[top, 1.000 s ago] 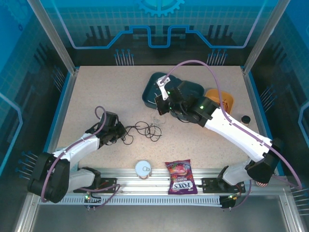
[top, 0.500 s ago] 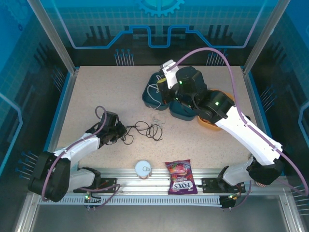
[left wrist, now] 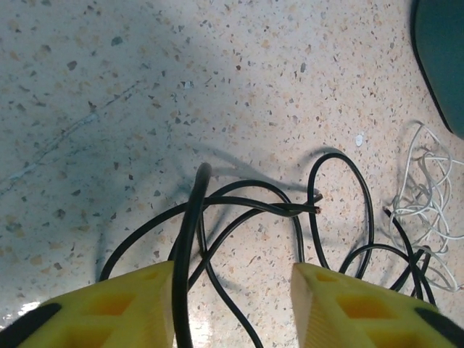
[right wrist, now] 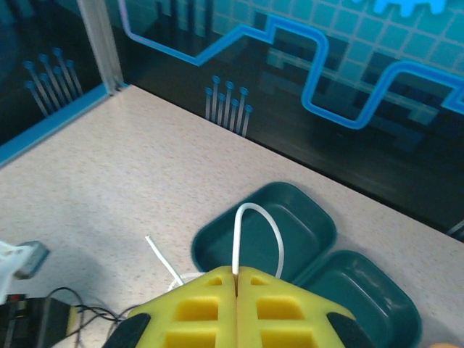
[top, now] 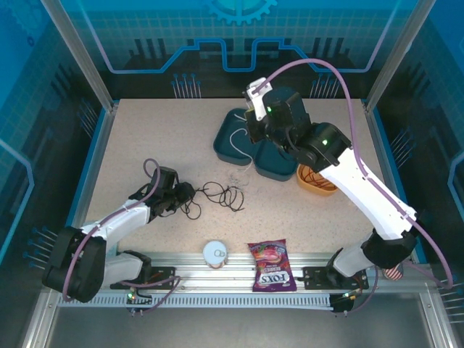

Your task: Untangle the cables

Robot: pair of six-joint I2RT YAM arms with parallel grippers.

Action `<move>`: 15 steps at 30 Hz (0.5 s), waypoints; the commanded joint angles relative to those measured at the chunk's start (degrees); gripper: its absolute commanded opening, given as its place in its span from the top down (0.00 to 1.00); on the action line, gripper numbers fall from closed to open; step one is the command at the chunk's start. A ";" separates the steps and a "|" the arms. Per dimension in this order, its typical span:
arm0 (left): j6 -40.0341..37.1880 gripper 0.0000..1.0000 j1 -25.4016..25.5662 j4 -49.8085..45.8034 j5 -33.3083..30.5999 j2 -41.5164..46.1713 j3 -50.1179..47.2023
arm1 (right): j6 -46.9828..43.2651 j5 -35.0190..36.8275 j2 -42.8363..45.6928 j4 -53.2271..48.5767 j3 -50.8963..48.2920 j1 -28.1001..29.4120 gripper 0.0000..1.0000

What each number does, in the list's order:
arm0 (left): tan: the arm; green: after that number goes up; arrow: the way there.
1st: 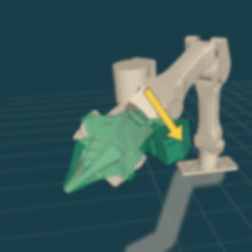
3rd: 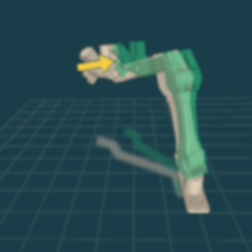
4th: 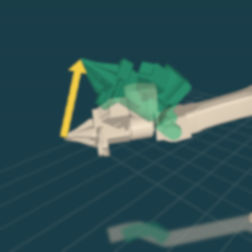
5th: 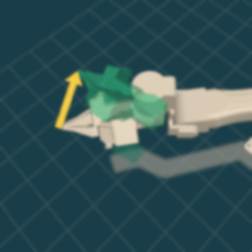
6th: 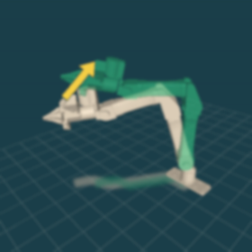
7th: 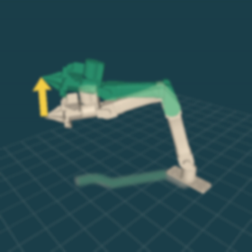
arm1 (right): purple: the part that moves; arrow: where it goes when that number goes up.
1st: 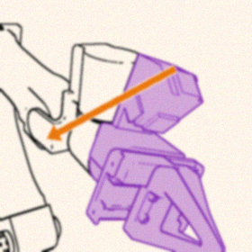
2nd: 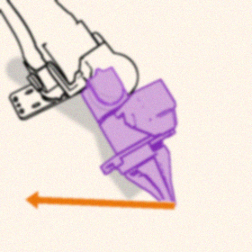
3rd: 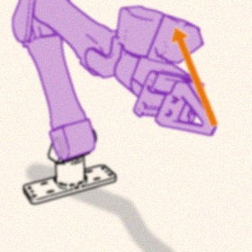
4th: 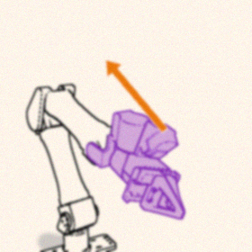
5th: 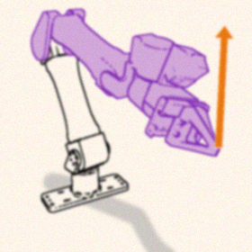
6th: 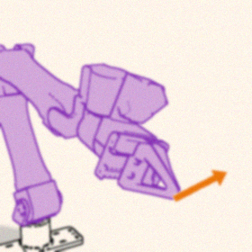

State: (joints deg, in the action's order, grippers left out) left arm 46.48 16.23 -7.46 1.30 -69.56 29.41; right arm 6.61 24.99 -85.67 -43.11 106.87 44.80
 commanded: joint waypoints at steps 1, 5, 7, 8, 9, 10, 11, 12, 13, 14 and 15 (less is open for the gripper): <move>0.02 0.48 -0.50 -0.87 0.46 2.08 -0.70 | 1.07 0.52 -1.28 -2.71 2.57 -3.34 1.00; 0.02 0.32 -0.50 -1.98 -0.67 4.31 -1.06 | 2.42 -1.64 -2.81 -3.62 3.17 -7.85 1.00; 0.27 0.24 -0.58 -2.35 -0.94 5.48 -1.24 | 2.87 -2.04 -3.48 -3.86 3.08 -9.92 1.00; 0.20 0.19 -0.58 -2.54 -1.05 6.16 -1.22 | 3.06 -2.14 -3.93 -3.90 2.92 -10.93 1.00; 0.20 0.13 -0.58 -2.84 -1.17 6.64 -1.28 | 3.21 -2.32 -4.26 -4.17 2.82 -11.73 1.00; 0.11 0.07 -0.64 -3.21 -1.30 7.18 -1.19 | 3.40 -2.39 -4.73 -4.30 2.76 -12.69 1.00; -0.09 0.01 -0.67 -3.57 -1.39 7.61 -1.07 | 3.65 -2.33 -5.19 -4.58 2.65 -13.56 1.00; -0.37 0.01 -0.67 -4.01 -1.57 8.07 -0.94 | 3.91 -2.39 -5.59 -4.86 2.53 -14.29 1.00; -0.59 0.01 -0.76 -4.54 -1.84 8.53 -0.76 | 4.22 -2.65 -6.10 -4.94 2.27 -15.18 1.00; -0.77 0.01 -0.76 -5.12 -2.11 8.98 -0.59 | 4.55 -3.04 -6.41 -4.96 1.91 -16.01 1.00; -0.88 0.01 -0.78 -5.48 -2.35 9.35 -0.46 | 4.75 -3.38 -6.76 -4.99 1.52 -16.63 1.00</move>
State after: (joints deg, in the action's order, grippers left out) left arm 46.48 15.90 -10.24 0.45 -61.84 28.75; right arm 9.63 23.07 -91.15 -46.78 108.27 29.89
